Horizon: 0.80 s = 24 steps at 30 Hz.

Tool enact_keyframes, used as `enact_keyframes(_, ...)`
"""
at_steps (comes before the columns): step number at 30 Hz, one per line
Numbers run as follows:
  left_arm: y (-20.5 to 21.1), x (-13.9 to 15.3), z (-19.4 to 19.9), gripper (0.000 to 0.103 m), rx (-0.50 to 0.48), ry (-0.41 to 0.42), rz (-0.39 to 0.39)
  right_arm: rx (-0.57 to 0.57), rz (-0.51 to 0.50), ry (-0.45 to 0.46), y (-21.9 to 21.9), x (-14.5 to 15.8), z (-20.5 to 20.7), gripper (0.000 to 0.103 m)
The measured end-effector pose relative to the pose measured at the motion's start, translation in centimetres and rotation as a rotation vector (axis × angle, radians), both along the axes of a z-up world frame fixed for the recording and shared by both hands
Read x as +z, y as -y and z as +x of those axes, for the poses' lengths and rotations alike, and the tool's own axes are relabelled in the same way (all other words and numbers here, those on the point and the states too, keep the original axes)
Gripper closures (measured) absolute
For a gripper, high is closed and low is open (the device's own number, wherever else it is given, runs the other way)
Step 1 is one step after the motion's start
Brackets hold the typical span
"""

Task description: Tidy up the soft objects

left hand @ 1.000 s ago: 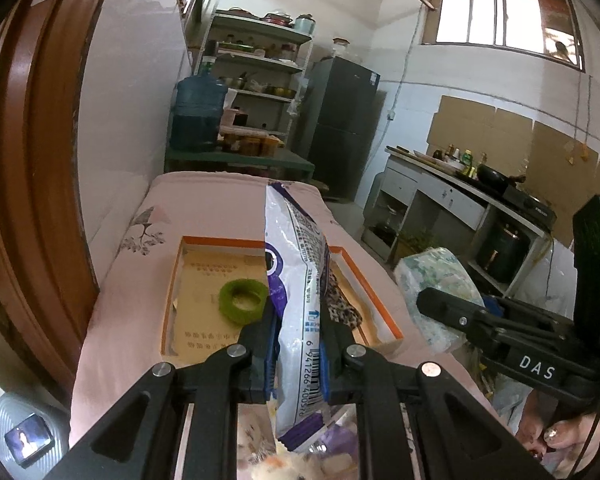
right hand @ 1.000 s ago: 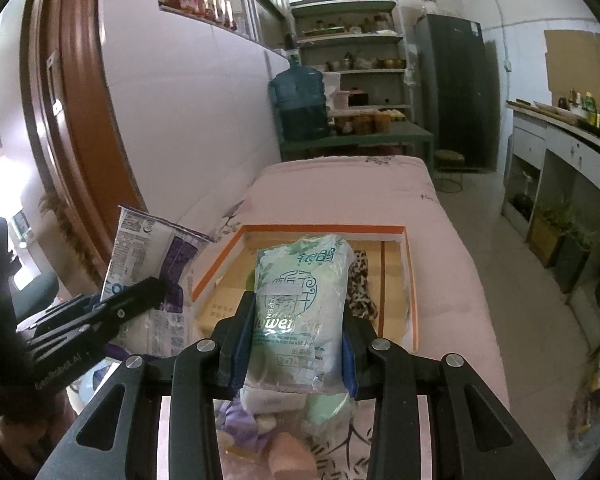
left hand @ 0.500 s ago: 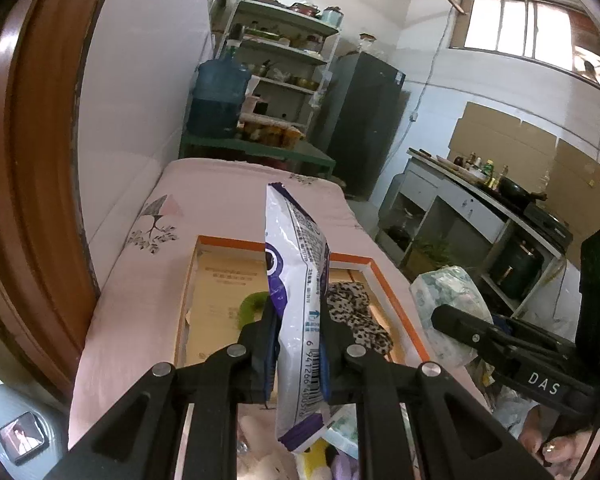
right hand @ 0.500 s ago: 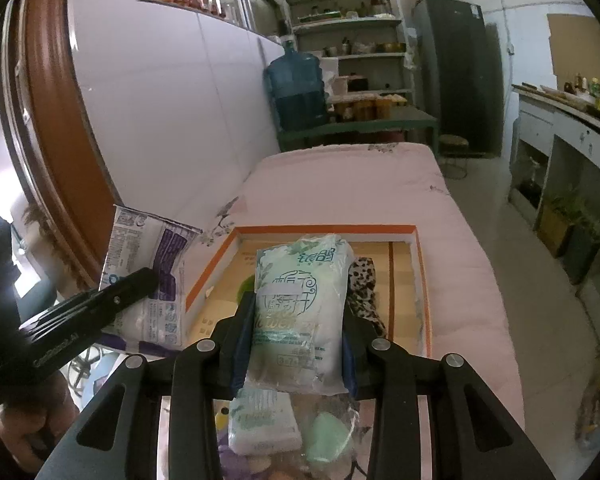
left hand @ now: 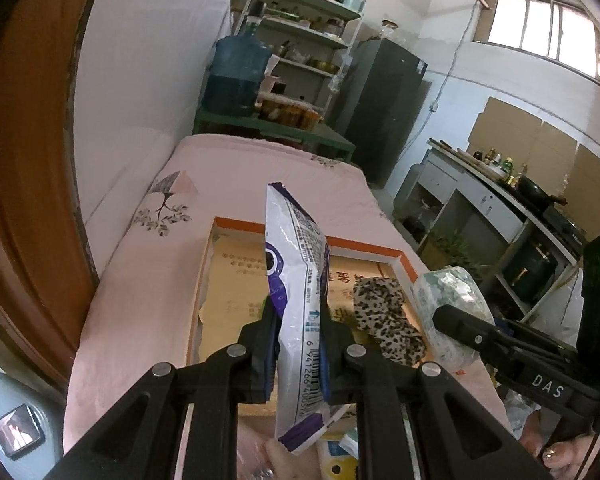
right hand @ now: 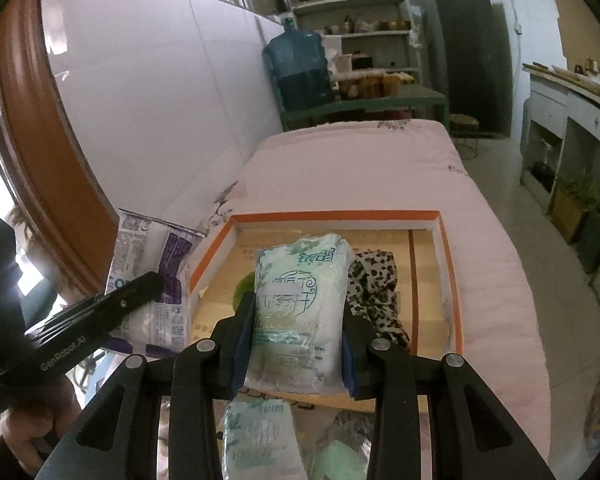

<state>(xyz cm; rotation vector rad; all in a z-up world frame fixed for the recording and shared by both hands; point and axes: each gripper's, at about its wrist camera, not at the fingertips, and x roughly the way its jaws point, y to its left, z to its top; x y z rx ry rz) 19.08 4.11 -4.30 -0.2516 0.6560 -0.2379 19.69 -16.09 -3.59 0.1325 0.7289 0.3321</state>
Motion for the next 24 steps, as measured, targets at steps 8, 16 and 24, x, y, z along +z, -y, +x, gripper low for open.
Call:
enact_keyframes(8, 0.0, -1.4, 1.5, 0.087, 0.016, -0.037, 0.001, 0.005, -0.005, -0.033, -0.4, -1.7, 2.0, 0.066)
enact_keyframes(16, -0.2, -3.1, 3.0, 0.087, 0.029, -0.077, 0.004, 0.019, -0.01, -0.068, -0.8, -3.2, 3.8, 0.066)
enact_keyframes(24, 0.0, -4.4, 4.3, 0.087, 0.034, -0.108, 0.006, 0.033, -0.019, -0.1, -1.3, -4.6, 4.7, 0.066)
